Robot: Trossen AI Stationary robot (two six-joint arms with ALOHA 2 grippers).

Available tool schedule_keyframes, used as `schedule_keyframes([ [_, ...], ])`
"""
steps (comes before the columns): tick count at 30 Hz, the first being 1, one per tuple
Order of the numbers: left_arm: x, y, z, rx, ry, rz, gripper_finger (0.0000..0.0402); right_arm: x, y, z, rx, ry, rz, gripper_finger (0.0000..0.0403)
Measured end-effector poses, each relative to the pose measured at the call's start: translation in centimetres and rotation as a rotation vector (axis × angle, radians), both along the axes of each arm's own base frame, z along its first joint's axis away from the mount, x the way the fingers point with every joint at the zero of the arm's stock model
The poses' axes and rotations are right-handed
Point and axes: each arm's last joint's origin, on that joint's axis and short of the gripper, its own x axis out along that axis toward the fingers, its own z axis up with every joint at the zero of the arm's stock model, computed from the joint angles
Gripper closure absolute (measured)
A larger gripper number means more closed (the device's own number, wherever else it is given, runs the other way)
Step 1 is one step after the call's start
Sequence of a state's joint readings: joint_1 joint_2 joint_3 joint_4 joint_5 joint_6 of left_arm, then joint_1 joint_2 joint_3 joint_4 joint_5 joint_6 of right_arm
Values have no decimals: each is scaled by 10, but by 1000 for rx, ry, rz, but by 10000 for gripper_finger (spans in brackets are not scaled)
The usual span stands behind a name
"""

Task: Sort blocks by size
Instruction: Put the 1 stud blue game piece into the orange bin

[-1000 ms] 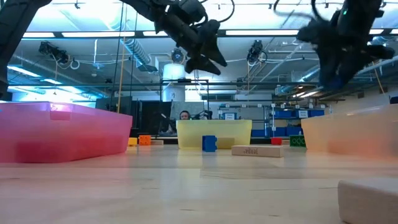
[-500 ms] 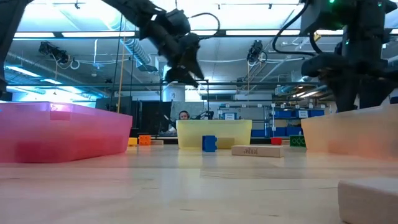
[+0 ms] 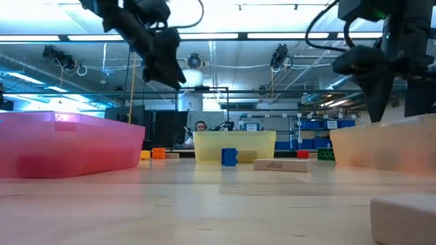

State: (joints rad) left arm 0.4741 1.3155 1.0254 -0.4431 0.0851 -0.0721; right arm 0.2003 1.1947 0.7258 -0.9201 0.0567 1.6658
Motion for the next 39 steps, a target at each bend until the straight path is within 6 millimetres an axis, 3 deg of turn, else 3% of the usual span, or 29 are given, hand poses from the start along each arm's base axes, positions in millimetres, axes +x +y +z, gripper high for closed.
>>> schedule_keyframes([
  [4, -4, -17, -1, 53, -1, -31, 185, 2, 2, 9, -8, -34, 8, 127],
  [8, 5, -31, -9, 81, 1, -115, 185, 3, 3, 19, -64, -65, 8, 135],
  [19, 38, -57, -48, 48, 109, -254, 185, 2, 2, 30, -202, -99, 52, 150],
  [28, 74, -98, -76, 97, 71, -341, 185, 3, 2, 30, -216, -95, 109, 149],
  [39, 104, -103, -112, 76, -5, -348, 185, 5, 3, 30, -237, -105, 205, 150],
])
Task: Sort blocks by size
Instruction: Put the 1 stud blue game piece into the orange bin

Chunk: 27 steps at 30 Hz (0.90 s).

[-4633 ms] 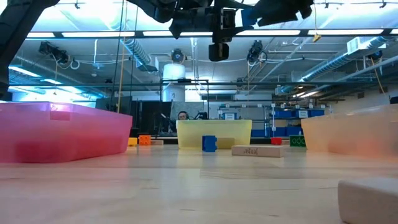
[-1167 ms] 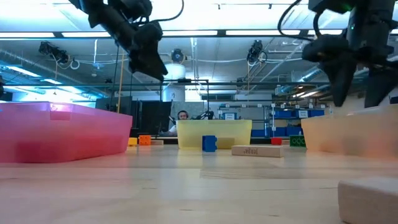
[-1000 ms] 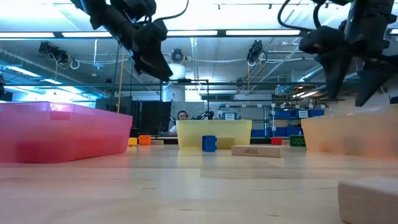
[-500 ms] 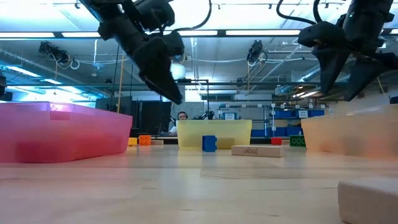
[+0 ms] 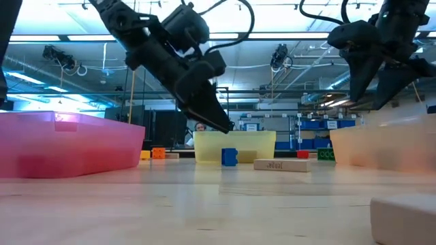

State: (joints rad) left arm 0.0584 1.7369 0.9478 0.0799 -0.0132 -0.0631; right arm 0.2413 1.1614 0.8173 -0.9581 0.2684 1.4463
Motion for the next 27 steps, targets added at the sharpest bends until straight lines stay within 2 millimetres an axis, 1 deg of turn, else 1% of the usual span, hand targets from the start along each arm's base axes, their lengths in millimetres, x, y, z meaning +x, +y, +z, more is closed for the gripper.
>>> schedule_keyframes([
  [4, 7, 0, -8, 3, -29, 1, 185, 0, 0, 0, -3, 3, 12, 152],
  [10, 10, 3, -22, 60, 4, 62, 185, 0, 0, 0, -3, 1, 27, 155],
  [18, 10, 5, -29, 100, 28, 94, 185, 2, 1, 1, 4, -18, 29, 155],
  [27, 12, 5, -42, 111, 59, 77, 185, 4, 2, 1, 18, -35, 32, 153],
])
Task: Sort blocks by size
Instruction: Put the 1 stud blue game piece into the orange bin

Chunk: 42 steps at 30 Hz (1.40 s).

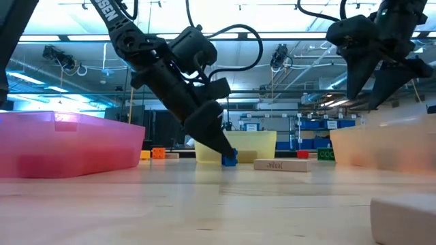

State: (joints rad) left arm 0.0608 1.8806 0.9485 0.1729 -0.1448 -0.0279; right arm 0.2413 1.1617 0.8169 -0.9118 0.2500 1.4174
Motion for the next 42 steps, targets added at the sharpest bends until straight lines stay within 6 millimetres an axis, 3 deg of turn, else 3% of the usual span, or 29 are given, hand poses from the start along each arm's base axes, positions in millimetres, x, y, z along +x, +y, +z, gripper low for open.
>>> schedule_keyframes([
  [10, 1, 0, -1, 35, 3, -35, 198, 0, 0, 0, 2, -2, 0, 155],
  [19, 1, -2, -1, 34, -1, -41, 260, 0, 1, 0, 18, -2, 5, 155],
  [28, 9, -13, 11, 8, -43, -96, 254, 0, 1, 2, 37, -11, 19, 152],
  [32, 19, -19, 33, 2, -114, -117, 249, -4, 1, 10, 32, -62, 64, 155],
  [35, 25, -22, 57, 0, -184, -131, 248, -9, 2, 28, -28, -150, 104, 157],
  [42, 25, -12, 133, -93, -396, -42, 247, -27, 2, 79, -259, -428, 215, 156],
])
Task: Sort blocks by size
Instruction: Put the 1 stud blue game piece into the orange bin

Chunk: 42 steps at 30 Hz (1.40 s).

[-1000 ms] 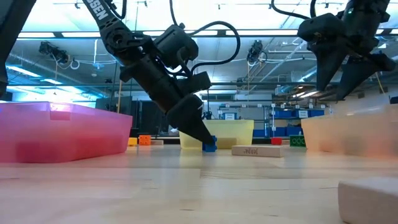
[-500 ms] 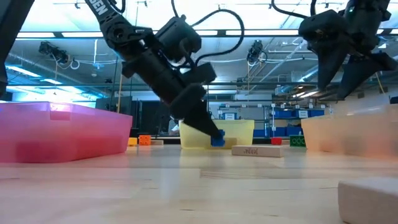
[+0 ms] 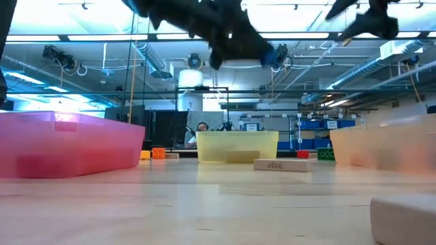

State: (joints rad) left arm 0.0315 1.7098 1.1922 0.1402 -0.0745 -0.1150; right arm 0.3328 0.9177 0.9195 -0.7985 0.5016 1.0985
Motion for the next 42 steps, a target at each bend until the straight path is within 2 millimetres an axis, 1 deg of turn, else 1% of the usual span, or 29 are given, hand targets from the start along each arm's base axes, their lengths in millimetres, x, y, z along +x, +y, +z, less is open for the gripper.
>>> schedule_keyframes([
  [4, -7, 21, 40, -204, -139, 125, 246, -2, -1, 12, -118, -83, 97, 154],
  [7, -14, 37, 65, -342, -238, 171, 246, 5, -1, 19, -251, -121, 177, 155],
  [9, -18, 45, 76, -436, -266, 179, 246, 12, 0, 22, -381, -127, 251, 156],
  [11, -20, 52, 87, -513, -313, 176, 246, 21, 1, 24, -514, -124, 287, 155],
  [14, -21, 57, 100, -584, -367, 138, 245, 33, -1, 27, -699, -108, 219, 149],
  [16, -21, 56, 106, -601, -400, 111, 245, 41, -4, 30, -816, -84, 132, 144],
  [19, -20, 55, 113, -625, -447, 91, 245, 52, -7, 34, -942, -49, 67, 136],
  [21, -20, 54, 116, -647, -479, 79, 245, 59, -9, 35, -1000, -42, 68, 130],
  [25, -20, 51, 116, -672, -483, 75, 245, 73, -11, 37, -1114, -22, 78, 120],
  [31, -19, 47, 117, -682, -483, 63, 245, 88, -12, 38, -1207, -27, 60, 119],
  [37, -19, 45, 117, -680, -485, 68, 245, 96, -15, 40, -1247, -54, 47, 144],
  [42, -19, 45, 117, -674, -485, 67, 245, 98, -18, 40, -1257, -59, 51, 191],
])
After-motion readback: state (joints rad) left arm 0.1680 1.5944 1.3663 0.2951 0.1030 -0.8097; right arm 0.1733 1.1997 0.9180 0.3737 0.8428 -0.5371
